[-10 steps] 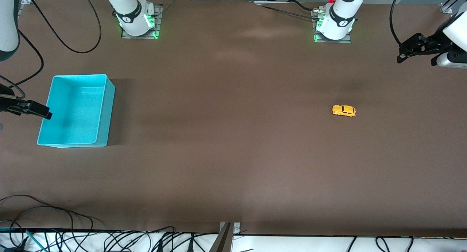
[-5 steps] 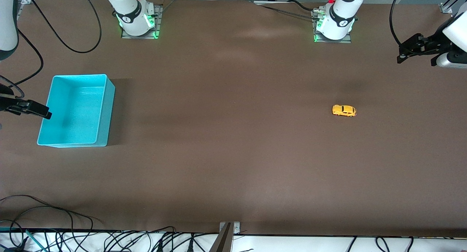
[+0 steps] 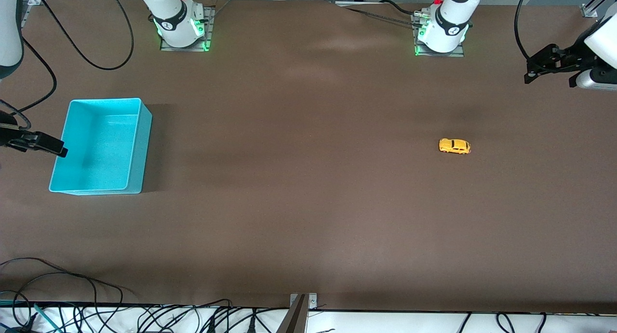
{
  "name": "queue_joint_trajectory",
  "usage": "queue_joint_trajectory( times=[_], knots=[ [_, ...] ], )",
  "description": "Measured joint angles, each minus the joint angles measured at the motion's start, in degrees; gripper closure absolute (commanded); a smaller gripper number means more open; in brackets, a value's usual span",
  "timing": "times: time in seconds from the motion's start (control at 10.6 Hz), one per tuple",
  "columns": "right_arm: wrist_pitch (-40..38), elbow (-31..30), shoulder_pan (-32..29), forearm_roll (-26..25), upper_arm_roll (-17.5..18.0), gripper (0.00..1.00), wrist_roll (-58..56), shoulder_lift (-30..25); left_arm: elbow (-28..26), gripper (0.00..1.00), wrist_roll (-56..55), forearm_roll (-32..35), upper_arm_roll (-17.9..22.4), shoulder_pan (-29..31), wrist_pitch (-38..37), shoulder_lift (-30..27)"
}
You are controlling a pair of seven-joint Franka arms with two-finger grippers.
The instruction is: Wind up and store yellow beetle car
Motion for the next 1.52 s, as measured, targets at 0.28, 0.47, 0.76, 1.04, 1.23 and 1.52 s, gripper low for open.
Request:
queue_joint_trajectory(
  times=[0.28,0.47,0.76,1.04,1.23,1.52],
  knots=[
    [0.0,0.0,0.0,0.0,-0.5,0.00,0.0,0.0,0.0,0.00,0.0,0.0,0.0,0.0,0.0,0.0],
    [0.0,0.0,0.0,0.0,-0.7,0.00,0.0,-0.1,0.0,0.00,0.0,0.0,0.0,0.0,0.0,0.0],
    [0.1,1.4,0.0,0.0,-0.7,0.00,0.0,-0.2,0.0,0.00,0.0,0.0,0.0,0.0,0.0,0.0],
    [0.1,1.6,0.0,0.1,-0.7,0.00,0.0,-0.2,0.0,0.00,0.0,0.0,0.0,0.0,0.0,0.0],
    [0.1,1.6,0.0,0.1,-0.7,0.00,0.0,-0.2,0.0,0.00,0.0,0.0,0.1,0.0,0.0,0.0],
    [0.1,1.6,0.0,0.1,-0.7,0.00,0.0,-0.2,0.0,0.00,0.0,0.0,0.1,0.0,0.0,0.0]
  ],
)
